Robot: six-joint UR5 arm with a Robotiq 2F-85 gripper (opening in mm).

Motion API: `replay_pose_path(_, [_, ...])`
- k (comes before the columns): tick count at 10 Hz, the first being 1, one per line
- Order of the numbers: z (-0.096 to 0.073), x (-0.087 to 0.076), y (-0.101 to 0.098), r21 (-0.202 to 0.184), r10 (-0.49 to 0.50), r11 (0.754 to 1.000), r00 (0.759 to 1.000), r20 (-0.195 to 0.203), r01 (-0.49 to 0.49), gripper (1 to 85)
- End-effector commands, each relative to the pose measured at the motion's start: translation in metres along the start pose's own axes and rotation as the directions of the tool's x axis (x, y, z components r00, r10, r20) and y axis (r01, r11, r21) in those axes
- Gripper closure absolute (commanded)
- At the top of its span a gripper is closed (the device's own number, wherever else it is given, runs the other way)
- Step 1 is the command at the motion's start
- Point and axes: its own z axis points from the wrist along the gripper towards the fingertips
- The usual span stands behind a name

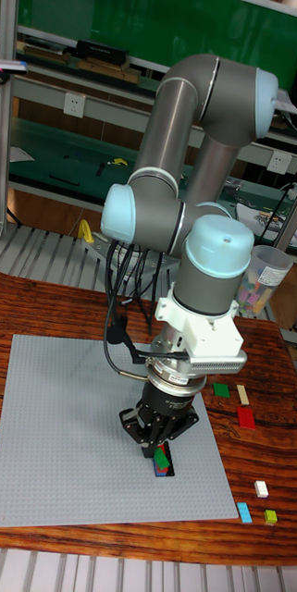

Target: Build with small Lego blocks

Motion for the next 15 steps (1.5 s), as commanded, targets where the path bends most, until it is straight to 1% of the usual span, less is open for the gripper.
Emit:
replay_pose_path(1, [-0.001,0.0,0.006,-0.005,0.019,1.0,1.0,0.002,-0.019,84.3])
replay_pose_path(6, [-0.001,0.0,0.006,-0.008,0.016,1.0,1.0,0.003,-0.016,84.3])
replay_pose_path(10, [-0.007,0.002,-0.001,-0.009,-0.018,1.0,1.0,0.006,0.018,84.3])
replay_pose_path(11, [-0.009,0.001,-0.001,-0.014,-0.02,1.0,1.0,0.006,0.021,84.3])
replay_pose_path(13, [-0.019,0.0,0.002,-0.018,-0.007,1.0,1.0,-0.009,0.007,84.3])
replay_pose_path(15, [-0.03,-0.004,0.014,-0.028,0.021,0.999,1.0,-0.018,-0.022,84.3])
